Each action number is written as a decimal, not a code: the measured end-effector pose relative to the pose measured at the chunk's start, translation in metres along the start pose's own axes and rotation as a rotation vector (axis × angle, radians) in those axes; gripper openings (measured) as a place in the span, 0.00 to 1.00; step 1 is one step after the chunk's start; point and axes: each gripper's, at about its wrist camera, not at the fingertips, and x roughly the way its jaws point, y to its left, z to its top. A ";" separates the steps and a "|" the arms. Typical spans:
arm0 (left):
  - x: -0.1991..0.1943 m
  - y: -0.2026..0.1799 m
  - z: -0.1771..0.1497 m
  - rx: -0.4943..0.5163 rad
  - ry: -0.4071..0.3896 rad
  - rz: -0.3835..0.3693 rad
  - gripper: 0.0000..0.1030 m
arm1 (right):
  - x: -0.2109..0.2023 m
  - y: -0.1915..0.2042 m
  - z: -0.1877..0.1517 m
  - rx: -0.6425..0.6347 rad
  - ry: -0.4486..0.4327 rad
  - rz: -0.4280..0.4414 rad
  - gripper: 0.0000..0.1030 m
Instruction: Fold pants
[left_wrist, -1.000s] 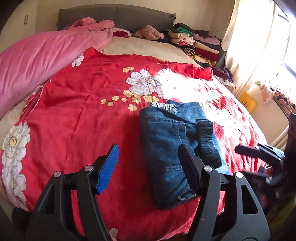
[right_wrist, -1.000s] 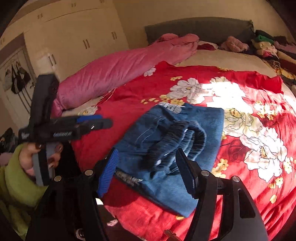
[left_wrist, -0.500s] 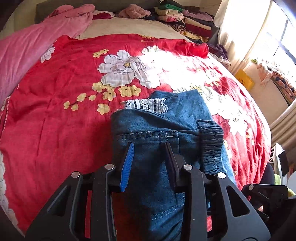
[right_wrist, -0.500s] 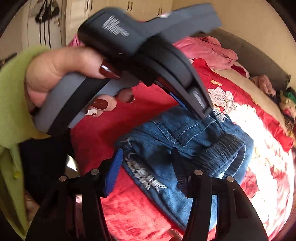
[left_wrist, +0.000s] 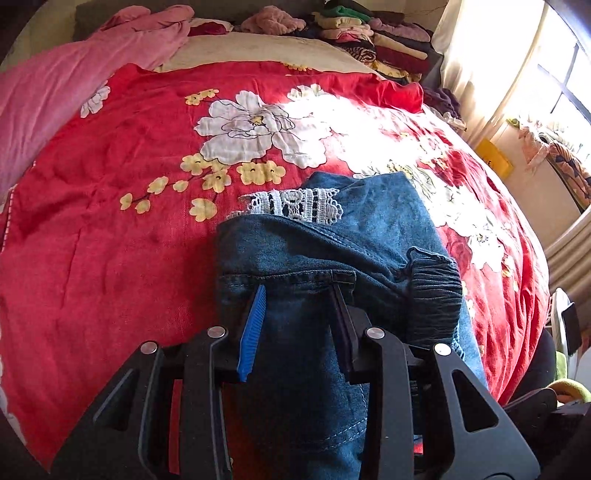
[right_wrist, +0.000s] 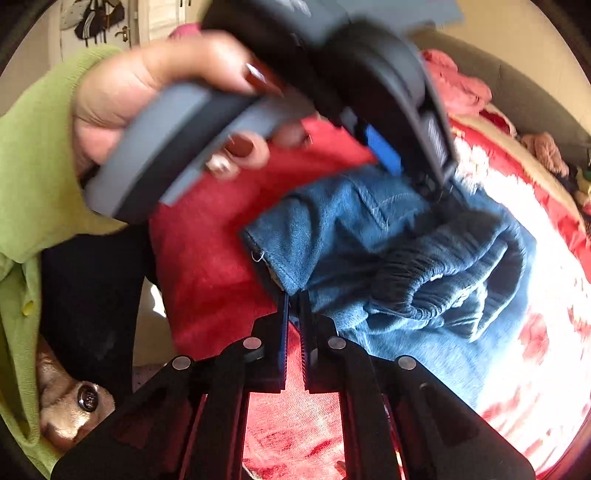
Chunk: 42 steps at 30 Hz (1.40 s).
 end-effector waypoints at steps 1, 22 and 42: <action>-0.002 -0.001 0.000 0.005 -0.007 0.005 0.26 | -0.003 0.000 0.000 -0.003 -0.006 0.004 0.05; -0.043 -0.019 -0.002 0.042 -0.117 0.047 0.48 | -0.085 -0.034 0.006 0.120 -0.224 -0.051 0.46; -0.032 0.008 -0.025 -0.051 -0.107 0.075 0.76 | -0.080 -0.124 -0.021 0.635 -0.182 -0.180 0.67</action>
